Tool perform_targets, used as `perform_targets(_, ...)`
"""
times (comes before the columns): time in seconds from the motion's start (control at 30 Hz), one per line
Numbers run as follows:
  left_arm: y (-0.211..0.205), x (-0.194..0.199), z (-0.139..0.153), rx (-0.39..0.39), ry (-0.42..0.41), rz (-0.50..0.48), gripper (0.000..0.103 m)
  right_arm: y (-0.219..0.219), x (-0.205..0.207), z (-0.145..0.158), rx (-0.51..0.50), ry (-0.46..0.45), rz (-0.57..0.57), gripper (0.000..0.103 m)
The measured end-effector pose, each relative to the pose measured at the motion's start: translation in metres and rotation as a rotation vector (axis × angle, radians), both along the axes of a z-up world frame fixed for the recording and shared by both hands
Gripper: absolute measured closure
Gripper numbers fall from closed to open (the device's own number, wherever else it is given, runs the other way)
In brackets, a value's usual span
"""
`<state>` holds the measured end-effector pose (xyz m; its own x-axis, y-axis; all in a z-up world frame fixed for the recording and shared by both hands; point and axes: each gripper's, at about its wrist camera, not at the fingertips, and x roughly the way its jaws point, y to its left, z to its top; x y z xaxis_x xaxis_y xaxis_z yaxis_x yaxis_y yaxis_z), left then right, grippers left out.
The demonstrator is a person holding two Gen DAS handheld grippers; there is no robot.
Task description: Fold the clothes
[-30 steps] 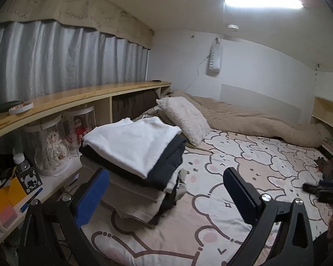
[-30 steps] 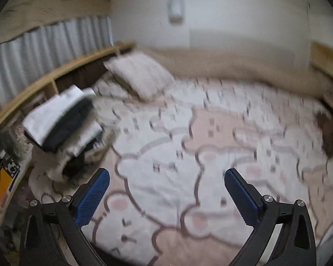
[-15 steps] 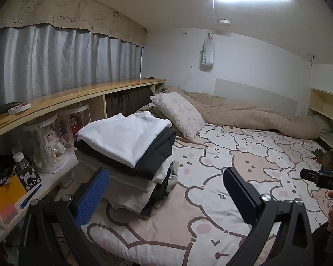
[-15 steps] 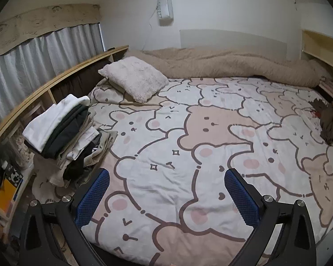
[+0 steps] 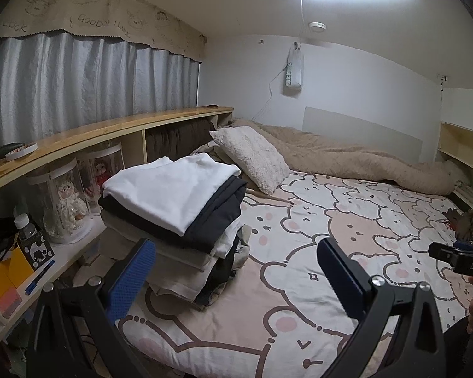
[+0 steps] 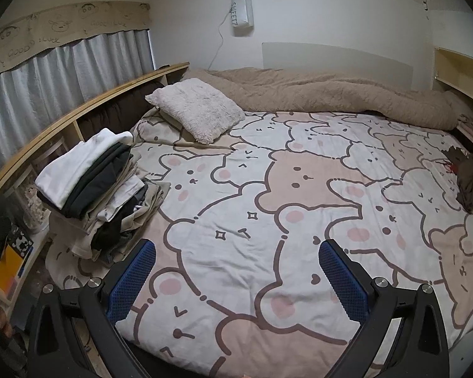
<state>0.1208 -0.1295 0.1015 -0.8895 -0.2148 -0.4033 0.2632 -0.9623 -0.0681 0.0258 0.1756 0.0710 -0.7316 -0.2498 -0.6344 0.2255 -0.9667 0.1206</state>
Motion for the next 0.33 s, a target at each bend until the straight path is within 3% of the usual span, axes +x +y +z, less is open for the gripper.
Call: perform_targets(0.33,0.0,-0.0049,-0.0024,0.002,-0.001,-0.01,0.0,-0.0017,-0.0024,-0.0021,0.006,-0.015,0.008,0.0)
